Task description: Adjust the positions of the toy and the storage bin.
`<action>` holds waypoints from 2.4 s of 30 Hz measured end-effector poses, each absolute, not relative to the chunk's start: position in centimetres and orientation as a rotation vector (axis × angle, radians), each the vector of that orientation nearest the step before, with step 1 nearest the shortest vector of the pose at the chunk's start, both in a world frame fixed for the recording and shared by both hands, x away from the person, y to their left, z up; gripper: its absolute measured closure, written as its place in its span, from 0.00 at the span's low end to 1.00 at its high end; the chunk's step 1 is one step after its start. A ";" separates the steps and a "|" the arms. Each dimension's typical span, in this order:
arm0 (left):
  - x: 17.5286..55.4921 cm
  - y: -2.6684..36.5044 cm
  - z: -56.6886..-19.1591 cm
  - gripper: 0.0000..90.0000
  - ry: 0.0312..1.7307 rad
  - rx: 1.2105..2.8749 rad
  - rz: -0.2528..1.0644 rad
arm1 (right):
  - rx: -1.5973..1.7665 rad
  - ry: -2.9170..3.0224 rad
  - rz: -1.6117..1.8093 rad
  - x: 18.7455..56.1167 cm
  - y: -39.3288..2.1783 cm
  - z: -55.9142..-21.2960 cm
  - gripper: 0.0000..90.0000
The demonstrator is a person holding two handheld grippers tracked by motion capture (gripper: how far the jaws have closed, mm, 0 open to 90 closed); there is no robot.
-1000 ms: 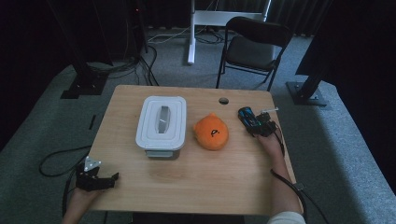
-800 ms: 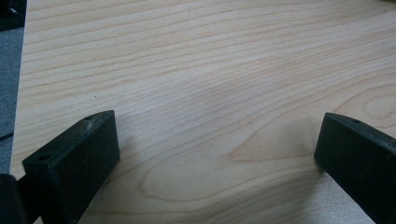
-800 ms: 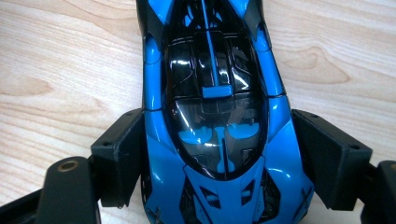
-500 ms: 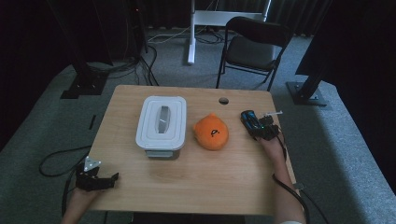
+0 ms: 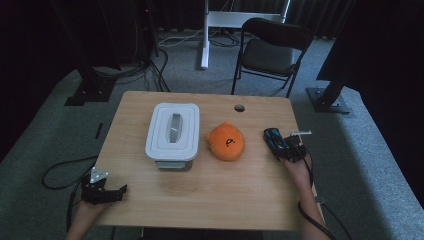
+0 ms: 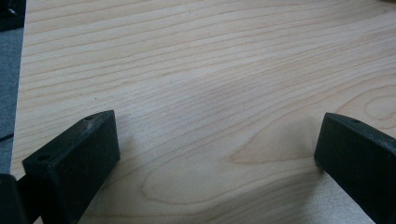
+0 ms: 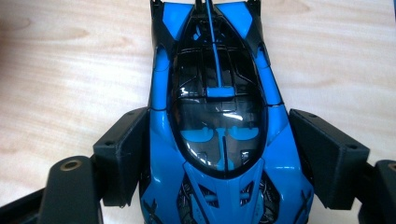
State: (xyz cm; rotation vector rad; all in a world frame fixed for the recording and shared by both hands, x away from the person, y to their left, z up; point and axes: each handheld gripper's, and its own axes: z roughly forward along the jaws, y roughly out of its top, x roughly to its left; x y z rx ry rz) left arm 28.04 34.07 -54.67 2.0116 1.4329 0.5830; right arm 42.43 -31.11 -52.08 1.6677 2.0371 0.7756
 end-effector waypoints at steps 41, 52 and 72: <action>28.1 34.1 -54.7 0.00 1.436 2.011 0.584 | 1.633 2.037 0.798 35.6 -32.1 -52.5 0.12; 28.1 34.1 -54.7 0.00 1.436 2.011 0.584 | 1.660 2.064 0.733 37.6 -32.2 -53.4 0.12; 28.1 34.0 -54.7 0.00 1.438 2.010 0.584 | 1.636 2.076 0.700 37.6 -31.2 -53.0 0.30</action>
